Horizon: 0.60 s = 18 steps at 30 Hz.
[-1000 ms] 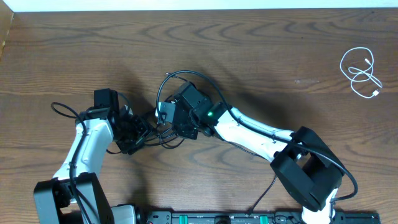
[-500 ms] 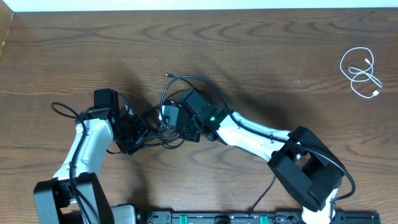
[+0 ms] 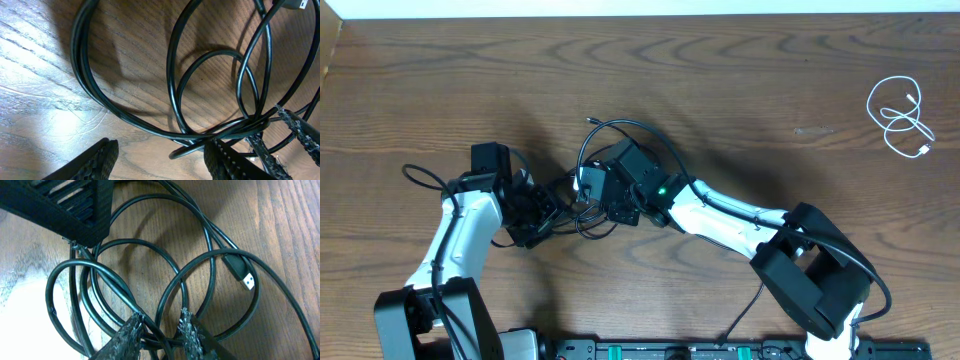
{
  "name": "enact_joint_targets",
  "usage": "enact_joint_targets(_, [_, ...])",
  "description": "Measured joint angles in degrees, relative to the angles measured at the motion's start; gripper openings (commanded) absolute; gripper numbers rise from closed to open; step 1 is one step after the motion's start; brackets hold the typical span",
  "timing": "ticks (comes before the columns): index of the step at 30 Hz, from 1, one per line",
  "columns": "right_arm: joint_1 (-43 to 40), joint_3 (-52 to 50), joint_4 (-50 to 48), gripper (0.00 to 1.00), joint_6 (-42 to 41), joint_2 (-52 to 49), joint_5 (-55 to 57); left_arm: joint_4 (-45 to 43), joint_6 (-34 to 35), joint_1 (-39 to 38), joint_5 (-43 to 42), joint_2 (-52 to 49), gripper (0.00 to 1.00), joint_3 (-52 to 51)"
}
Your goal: Untangle cables
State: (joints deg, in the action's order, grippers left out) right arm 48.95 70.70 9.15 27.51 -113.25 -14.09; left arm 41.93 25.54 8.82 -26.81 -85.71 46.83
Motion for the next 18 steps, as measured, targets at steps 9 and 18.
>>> enact_joint_targets(9, [0.0,0.0,-2.5,0.3,0.0,-3.1,0.0,0.0,0.0,0.0,0.0,0.0,0.61,0.0])
enact_joint_targets(18, [0.1,0.0,-10.8,0.02,0.2,-5.9,0.3,-0.2,0.0,0.0,0.0,0.0,0.61,0.0])
